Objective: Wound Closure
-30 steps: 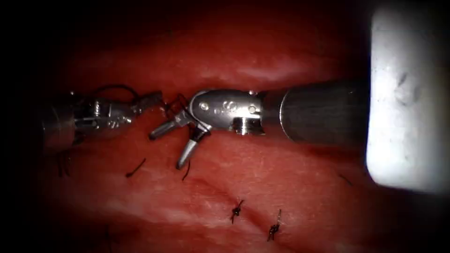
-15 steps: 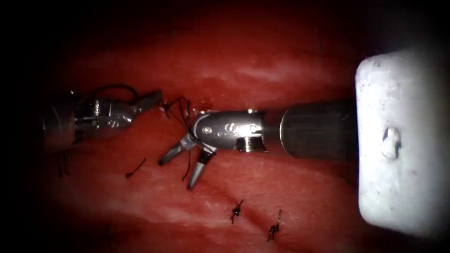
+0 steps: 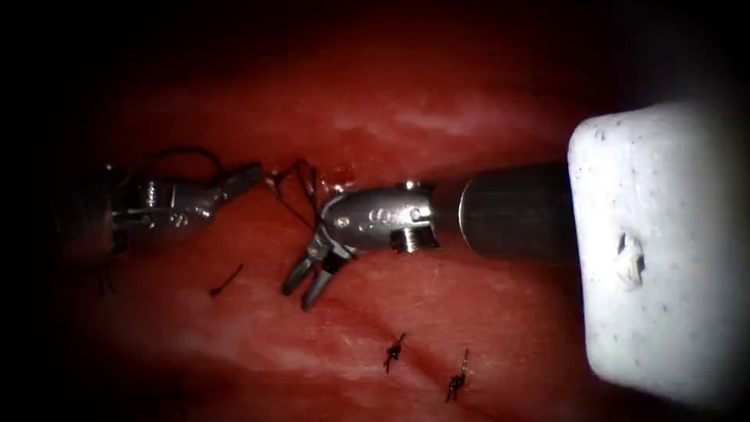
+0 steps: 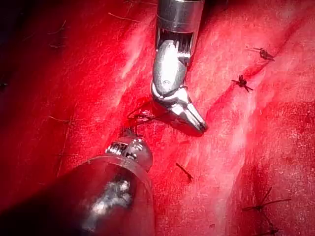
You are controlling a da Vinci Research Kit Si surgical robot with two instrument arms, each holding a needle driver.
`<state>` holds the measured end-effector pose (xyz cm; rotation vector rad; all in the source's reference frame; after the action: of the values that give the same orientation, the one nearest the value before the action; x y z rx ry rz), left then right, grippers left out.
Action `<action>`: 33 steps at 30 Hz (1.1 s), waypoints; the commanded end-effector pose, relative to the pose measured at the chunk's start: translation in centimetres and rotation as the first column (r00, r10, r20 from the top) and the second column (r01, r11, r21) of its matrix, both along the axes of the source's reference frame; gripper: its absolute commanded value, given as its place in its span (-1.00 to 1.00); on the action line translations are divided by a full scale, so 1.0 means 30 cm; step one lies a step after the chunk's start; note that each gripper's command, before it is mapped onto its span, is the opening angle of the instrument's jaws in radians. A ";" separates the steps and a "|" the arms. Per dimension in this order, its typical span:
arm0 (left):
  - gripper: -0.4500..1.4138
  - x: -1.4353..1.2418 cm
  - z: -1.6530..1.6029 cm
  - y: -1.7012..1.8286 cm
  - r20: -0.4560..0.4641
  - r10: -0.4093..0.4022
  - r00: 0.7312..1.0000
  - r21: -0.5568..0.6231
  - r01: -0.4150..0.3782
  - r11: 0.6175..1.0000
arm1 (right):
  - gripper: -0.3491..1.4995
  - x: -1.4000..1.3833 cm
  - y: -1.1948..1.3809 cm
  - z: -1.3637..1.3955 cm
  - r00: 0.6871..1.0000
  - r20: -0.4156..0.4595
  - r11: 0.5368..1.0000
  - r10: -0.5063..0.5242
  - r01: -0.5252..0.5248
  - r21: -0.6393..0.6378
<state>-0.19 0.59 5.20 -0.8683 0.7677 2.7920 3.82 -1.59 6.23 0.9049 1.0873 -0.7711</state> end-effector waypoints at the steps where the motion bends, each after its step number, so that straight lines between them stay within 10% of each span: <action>1: -1.00 -0.0015 0.002 0.000 0.000 0.000 1.000 -0.001 0.000 1.000 | -1.00 0.0019 -0.0008 0.0020 1.000 0.011 1.000 -0.014 0.014 -0.009; 21: -1.00 -0.0010 -0.003 -0.035 -0.023 0.044 0.999 -0.007 -0.044 0.999 | -1.00 -0.0004 0.0228 -0.0035 0.942 0.003 0.936 0.336 -0.334 0.111; 33: -1.00 -0.0054 -0.026 -0.051 0.013 0.069 0.998 -0.003 -0.069 0.998 | -1.00 -0.0033 0.0346 0.0038 0.892 0.078 0.891 0.445 -0.450 0.067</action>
<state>-0.30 -0.96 4.29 -0.9295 0.7554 2.8427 3.66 -0.51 6.29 0.6987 1.2196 -0.3073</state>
